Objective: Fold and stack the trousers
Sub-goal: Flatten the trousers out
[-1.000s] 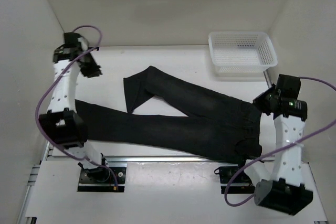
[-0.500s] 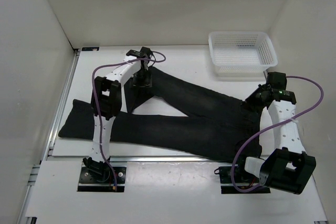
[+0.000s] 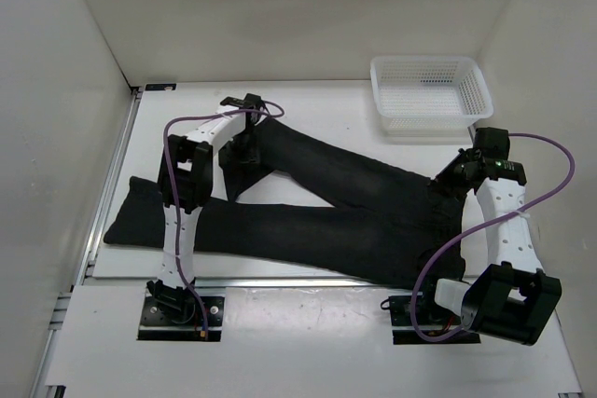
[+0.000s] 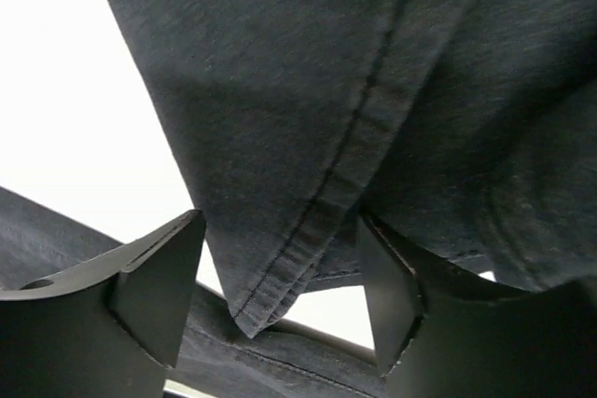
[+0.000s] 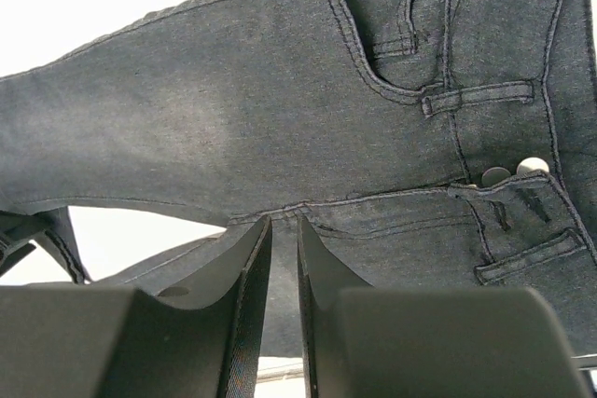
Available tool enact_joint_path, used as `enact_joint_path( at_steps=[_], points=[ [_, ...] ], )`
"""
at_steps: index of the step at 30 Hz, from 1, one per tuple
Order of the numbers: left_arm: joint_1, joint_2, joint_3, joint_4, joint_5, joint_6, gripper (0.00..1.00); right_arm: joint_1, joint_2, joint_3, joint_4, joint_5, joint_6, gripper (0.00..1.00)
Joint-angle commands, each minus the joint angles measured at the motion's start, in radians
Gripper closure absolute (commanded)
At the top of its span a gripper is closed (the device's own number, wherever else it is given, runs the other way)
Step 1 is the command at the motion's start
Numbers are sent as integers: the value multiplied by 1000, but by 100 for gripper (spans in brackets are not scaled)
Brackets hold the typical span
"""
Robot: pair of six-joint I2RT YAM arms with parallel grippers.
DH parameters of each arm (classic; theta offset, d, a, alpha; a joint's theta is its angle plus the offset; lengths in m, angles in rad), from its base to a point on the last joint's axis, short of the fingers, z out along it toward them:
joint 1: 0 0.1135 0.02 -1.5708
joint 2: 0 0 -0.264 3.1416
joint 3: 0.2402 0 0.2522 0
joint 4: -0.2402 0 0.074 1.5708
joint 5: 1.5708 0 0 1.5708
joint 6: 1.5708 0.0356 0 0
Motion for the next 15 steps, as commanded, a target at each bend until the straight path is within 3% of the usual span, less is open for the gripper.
enact_joint_path(
  at_steps=[1, 4, 8, 9, 15],
  points=[
    [4, -31, 34, 29, 53, 14, 22, 3, -5, -12, 16, -12, -19, 78],
    [4, -30, 23, 43, 76, 14, 23, 3, -16, -12, 16, -21, -19, 78],
    [13, -41, 50, 5, -3, 5, 85, 3, -25, -30, 16, -10, -19, 78],
    [30, -41, 64, -12, -46, -6, 90, 3, -25, -30, 16, -10, -19, 78],
    [179, -159, 254, -105, -68, -6, 90, 3, -35, -39, 6, 11, -28, 78]
  ],
)
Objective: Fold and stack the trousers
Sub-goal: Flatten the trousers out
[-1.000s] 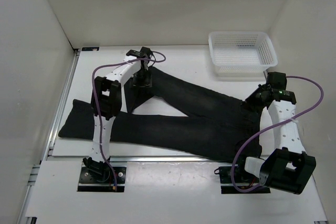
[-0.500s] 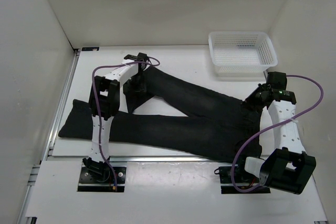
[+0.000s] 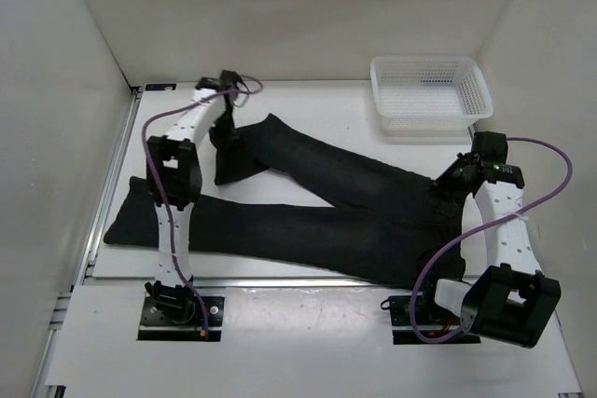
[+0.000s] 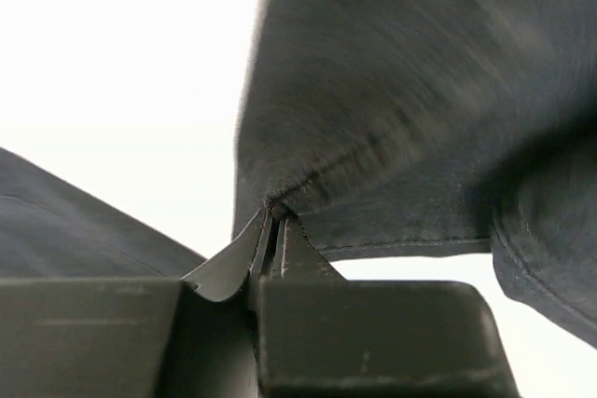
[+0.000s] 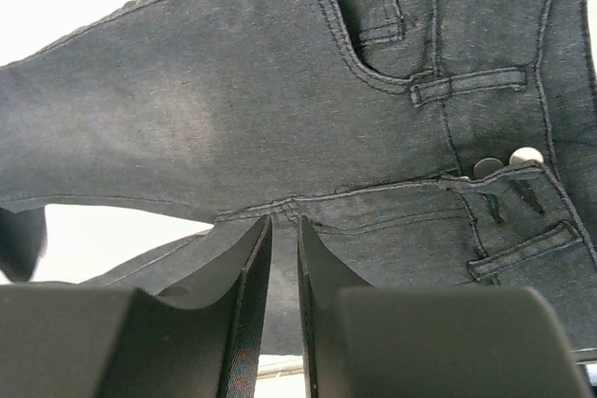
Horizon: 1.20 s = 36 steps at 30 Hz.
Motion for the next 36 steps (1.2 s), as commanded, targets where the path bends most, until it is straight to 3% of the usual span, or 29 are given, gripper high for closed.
enact_joint_path(
  at_steps=[1, 6, 7, 8, 9, 10, 11, 12, 13, 17, 19, 20, 21, 23, 24, 26, 29, 36],
  points=[
    [149, -167, 186, -36, -52, 16, 90, 3, -22, -13, 4, 16, -27, 78],
    [283, -117, 424, -56, 53, 46, 90, 3, -32, -13, 4, 29, -27, 78],
    [318, -82, 527, -71, 110, 57, 79, 3, -32, -13, 4, 29, -27, 78],
    [340, -39, 588, -104, 162, 57, 61, 3, -32, -13, 4, 29, -27, 78],
    [361, -4, 611, -129, 211, 44, 59, 3, -32, -13, -5, 29, -27, 78],
    [398, -3, 584, -102, 277, 6, 50, 3, -32, -22, -5, 29, -27, 78],
    [412, -18, 503, -82, 296, -9, 33, 3, -41, -22, -5, 39, -27, 78],
    [421, -57, 461, -64, 296, -22, 2, 3, -41, -22, -14, 39, -27, 78],
    [421, -78, 421, -45, 296, -22, 0, 3, -51, -31, -14, 39, -27, 78],
    [394, -150, 251, 3, 305, 8, 3, 3, -42, -40, -3, 39, -27, 78],
    [383, -193, 171, 30, 348, 17, 25, 3, -42, -50, 7, 21, -27, 79],
    [372, -213, 122, 50, 377, 17, 57, 3, -32, -59, 8, 21, -27, 81],
    [363, -236, 11, 77, 394, 17, 66, 3, -32, -59, 17, 7, -27, 83],
    [336, -270, -108, 156, 422, 27, 73, 3, -21, -69, 40, -16, -15, 98],
    [335, -270, -123, 165, 422, 27, 73, 3, -21, -69, 49, -25, -15, 100],
    [308, -226, -124, 165, 432, 27, 63, 3, 8, -80, 84, -39, 9, 100],
    [299, -160, -101, 165, 441, 18, 31, 12, 69, -71, 116, -48, 19, 100],
    [279, -29, 16, 144, 436, 28, 28, 12, 275, -60, 211, -11, 71, 83]
  ],
)
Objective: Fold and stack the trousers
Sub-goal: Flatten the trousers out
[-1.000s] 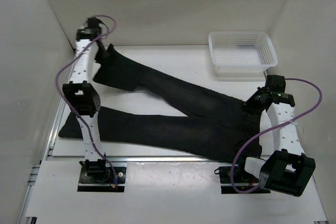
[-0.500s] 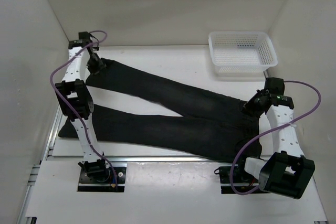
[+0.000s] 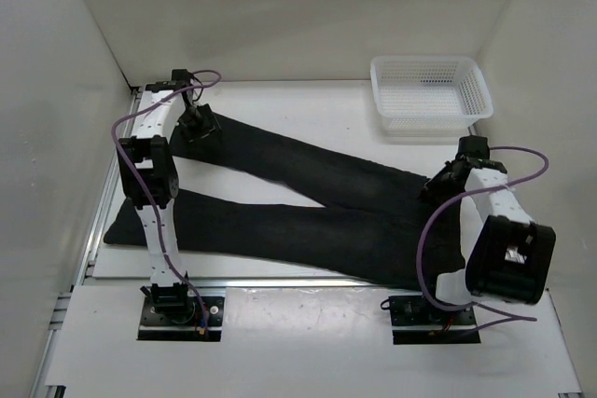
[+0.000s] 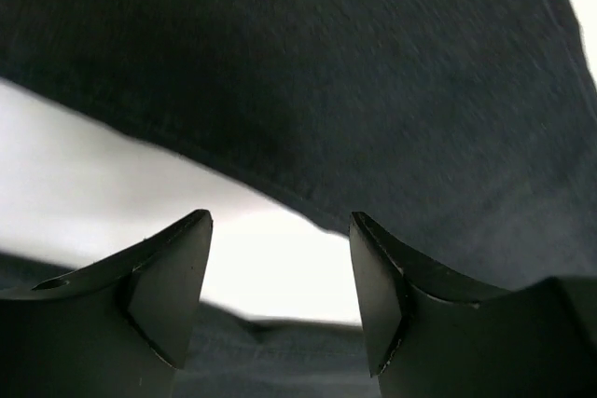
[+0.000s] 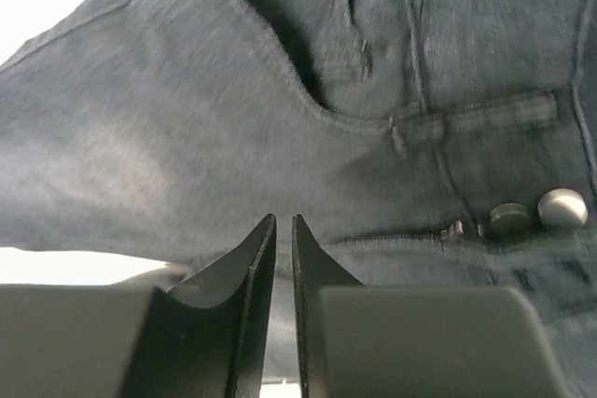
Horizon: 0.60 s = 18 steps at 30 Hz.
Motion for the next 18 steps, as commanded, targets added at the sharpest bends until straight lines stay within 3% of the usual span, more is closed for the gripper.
enact_joint_path(
  at_steps=[1, 7, 18],
  points=[
    [-4, 33, 67, 3, 6, 11, 28, 3, 87, 17, 71, 23, 45, 81],
    [6, 103, 130, -31, -43, 11, 29, 3, 257, 86, 105, 85, 91, 75],
    [49, 199, 263, -71, -47, 32, 30, 23, 510, 357, 53, 170, 91, 75]
  ],
)
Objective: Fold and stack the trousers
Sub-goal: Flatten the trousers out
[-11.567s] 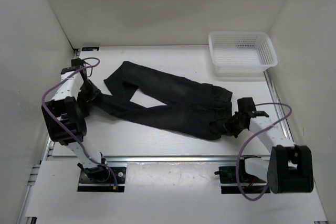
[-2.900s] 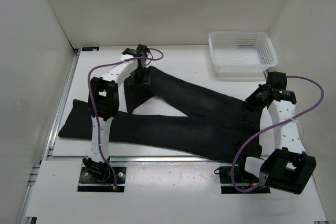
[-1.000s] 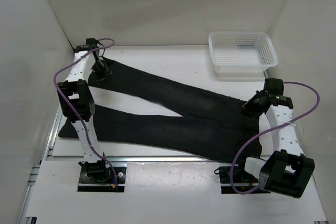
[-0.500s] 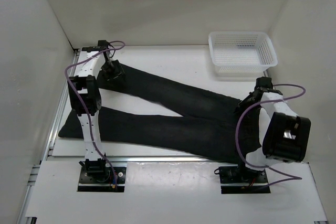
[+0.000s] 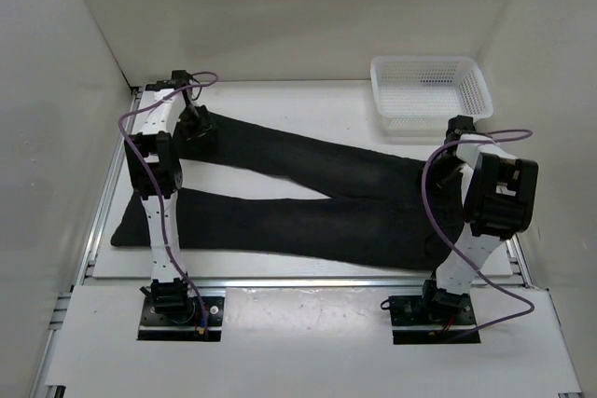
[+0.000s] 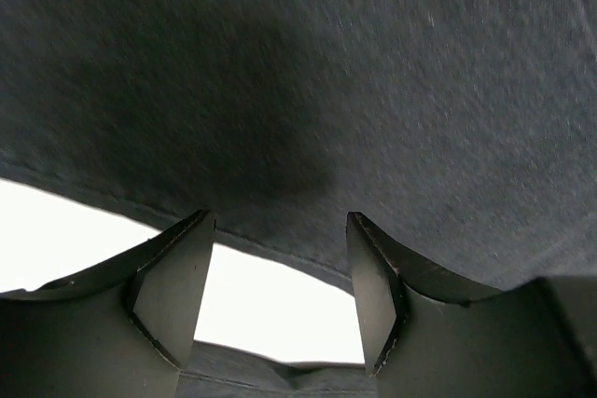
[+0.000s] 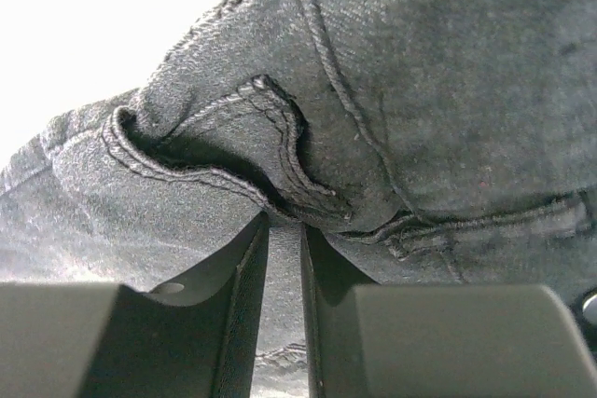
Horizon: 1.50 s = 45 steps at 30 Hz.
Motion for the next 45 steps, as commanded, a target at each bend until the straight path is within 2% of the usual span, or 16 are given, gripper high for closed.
enact_joint_path(
  at_steps=[1, 8, 10, 12, 13, 15, 16, 17, 19, 20, 24, 26, 30, 33, 40, 45],
  points=[
    [38, 4, 66, -24, 9, 15, 30, 20, 92, 113, 5, 99, -12, 75],
    [78, 24, 214, -93, 46, 58, 30, 49, 98, 279, 19, 48, -123, 75],
    [78, -93, 146, -76, 24, 58, 32, 80, 12, 259, 19, 48, -132, 72],
    [78, -196, -34, -16, 9, 58, 33, 95, -56, 215, 19, 73, -146, 60],
    [78, -242, -90, 8, 9, 58, 37, 107, -126, 184, 19, 73, -146, 49],
    [78, -362, -251, 40, 9, 58, 49, 117, -197, 68, 42, 38, -146, 46],
    [78, -399, -311, 53, 22, 58, 58, 132, -261, 28, 42, 13, -146, 46],
    [78, -478, -374, 65, 23, 58, 77, 141, -290, -9, 42, 13, -146, 46],
    [69, -564, -576, 106, 12, 27, 90, 153, -369, -115, 42, -24, -123, 52],
    [78, -603, -641, 120, 12, 18, 90, 166, -393, -149, 32, -24, -114, 68],
    [89, -773, -902, 154, 21, -49, 90, 212, -527, -296, 19, -58, -89, 91],
    [89, -787, -974, 172, -2, -79, 90, 222, -541, -347, 9, -58, -62, 91],
    [89, -723, -959, 211, -62, -99, 90, 232, -489, -358, 9, -58, -36, 80],
    [100, -576, -889, 211, -120, -109, 90, 232, -411, -358, 68, -80, -20, 75],
    [129, -384, -729, 194, -91, -120, 90, 232, -236, -321, 121, -84, 55, 75],
    [129, -261, -501, 138, -100, -120, 90, 232, -179, -243, 121, -33, 75, 75]
  ],
)
